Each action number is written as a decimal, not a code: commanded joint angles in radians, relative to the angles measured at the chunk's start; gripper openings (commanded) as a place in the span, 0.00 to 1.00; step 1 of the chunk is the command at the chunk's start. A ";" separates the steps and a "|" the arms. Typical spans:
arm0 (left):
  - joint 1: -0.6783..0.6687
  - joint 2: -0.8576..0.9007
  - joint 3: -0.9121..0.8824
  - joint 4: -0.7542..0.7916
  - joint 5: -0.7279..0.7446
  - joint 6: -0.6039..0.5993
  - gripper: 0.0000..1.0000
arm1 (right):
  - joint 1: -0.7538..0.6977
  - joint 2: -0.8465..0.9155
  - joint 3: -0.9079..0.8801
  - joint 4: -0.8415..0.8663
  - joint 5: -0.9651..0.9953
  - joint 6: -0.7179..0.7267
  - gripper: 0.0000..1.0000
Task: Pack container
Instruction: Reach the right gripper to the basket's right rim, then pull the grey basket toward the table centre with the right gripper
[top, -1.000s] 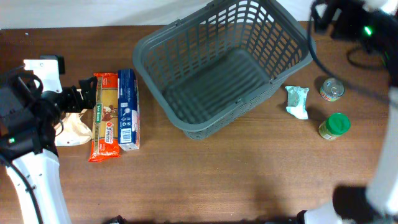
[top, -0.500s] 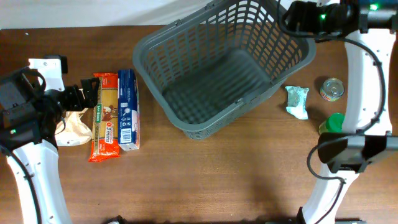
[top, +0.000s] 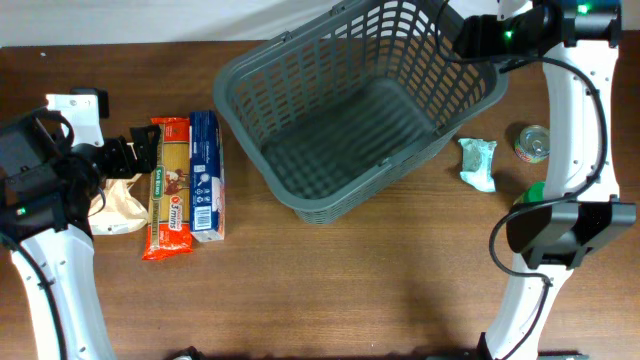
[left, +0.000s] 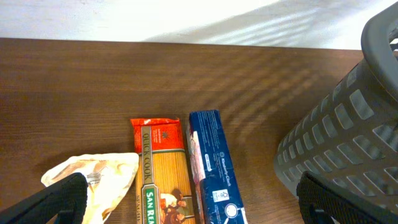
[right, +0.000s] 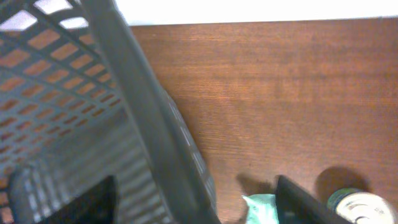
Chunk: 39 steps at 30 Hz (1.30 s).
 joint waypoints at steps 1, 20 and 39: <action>0.006 0.007 0.014 0.000 0.018 0.016 0.99 | 0.009 0.020 0.024 0.001 0.007 -0.006 0.67; 0.006 0.007 0.014 0.000 0.018 0.016 0.99 | 0.008 0.020 -0.011 -0.029 0.012 -0.006 0.47; 0.006 0.007 0.014 0.000 0.018 0.016 0.99 | 0.007 0.020 -0.065 -0.048 0.012 -0.006 0.28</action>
